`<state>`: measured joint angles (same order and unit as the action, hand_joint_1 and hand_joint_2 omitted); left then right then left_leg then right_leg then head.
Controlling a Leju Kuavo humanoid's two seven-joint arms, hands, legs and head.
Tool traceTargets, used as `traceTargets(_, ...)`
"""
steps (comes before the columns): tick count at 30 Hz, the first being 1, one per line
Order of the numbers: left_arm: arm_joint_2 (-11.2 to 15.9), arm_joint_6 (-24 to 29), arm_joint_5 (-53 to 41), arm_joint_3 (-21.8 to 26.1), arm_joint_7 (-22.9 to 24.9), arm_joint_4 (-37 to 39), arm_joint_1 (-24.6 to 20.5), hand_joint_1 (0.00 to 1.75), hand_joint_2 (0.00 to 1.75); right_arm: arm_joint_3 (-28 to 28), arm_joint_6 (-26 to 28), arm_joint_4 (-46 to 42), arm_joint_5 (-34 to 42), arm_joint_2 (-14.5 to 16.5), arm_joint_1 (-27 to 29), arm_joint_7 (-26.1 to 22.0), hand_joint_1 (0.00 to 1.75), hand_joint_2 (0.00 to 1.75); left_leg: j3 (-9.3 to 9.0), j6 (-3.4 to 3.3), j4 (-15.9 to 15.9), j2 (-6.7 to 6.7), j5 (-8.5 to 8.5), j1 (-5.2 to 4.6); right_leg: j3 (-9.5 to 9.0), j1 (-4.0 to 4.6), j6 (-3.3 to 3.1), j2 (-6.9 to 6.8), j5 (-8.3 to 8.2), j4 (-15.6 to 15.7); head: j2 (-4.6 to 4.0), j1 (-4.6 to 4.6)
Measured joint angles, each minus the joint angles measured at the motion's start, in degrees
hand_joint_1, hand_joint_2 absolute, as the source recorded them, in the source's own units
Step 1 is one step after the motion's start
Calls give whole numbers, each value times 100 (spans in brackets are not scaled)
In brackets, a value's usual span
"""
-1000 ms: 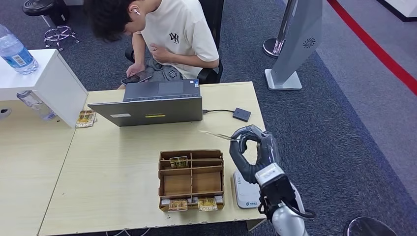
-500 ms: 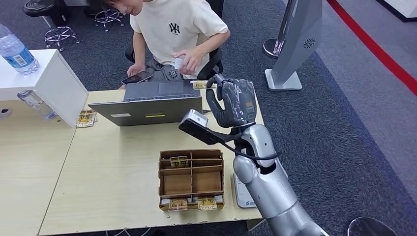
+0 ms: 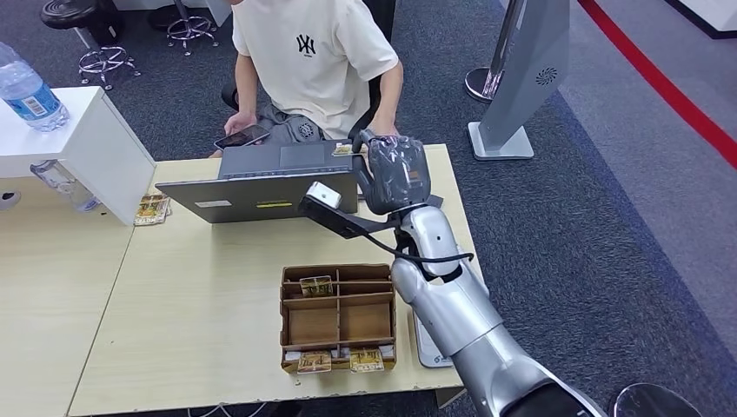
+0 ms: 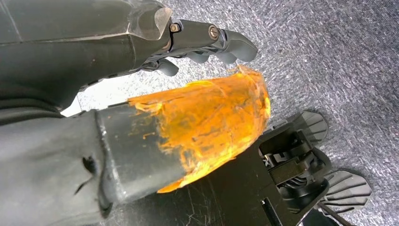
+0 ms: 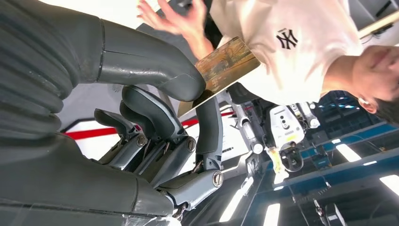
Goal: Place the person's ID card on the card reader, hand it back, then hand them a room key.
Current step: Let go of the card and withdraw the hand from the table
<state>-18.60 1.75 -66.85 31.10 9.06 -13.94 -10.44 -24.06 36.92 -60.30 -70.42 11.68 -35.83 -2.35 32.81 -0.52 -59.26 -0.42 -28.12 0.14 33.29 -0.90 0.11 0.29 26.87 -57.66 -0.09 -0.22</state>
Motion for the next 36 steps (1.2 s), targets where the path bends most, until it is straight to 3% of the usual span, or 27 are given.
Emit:
traceTargets(15,0,-36,78,-122,35,0,-20,0,0,0,174,306,-410,2,-7,132,175,175,0,0,0,0,0,0,0,0,0,0,0,0,0,0)
traceTargets(16,0,-36,82,-125,36,0,-20,0,0,0,180,308,-427,2,-7,146,169,175,0,0,0,0,0,0,0,0,0,0,0,0,0,0)
traceTargets(19,0,-36,88,-136,36,0,-21,0,0,1,193,321,-481,2,-4,219,40,175,0,0,0,0,0,0,0,0,0,0,0,0,0,0)
traceTargets(20,0,-36,90,-142,36,0,-22,0,0,2,203,324,-494,2,-1,234,2,131,0,0,0,0,0,0,0,0,0,1,0,0,0,0)
traceTargets(23,0,-34,108,-163,36,0,-25,0,0,24,245,288,-522,6,48,244,0,0,-1,0,-1,0,0,0,0,0,0,0,0,0,0,0)
traceTargets(30,0,38,228,-174,7,0,-24,0,0,184,256,-128,38,62,418,-144,0,0,1,0,0,-1,-1,0,1,0,0,0,0,0,0,0)
traceTargets(33,0,105,329,-174,-34,0,-22,0,0,196,158,-539,951,89,719,-533,0,0,1,1,0,-1,-1,0,1,0,0,-1,0,1,0,0)
traceTargets(36,0,213,466,-174,-85,0,-13,0,0,171,-351,-1199,2583,107,1130,-1059,0,0,3,1,0,-3,-2,0,1,0,1,-3,1,1,0,1)
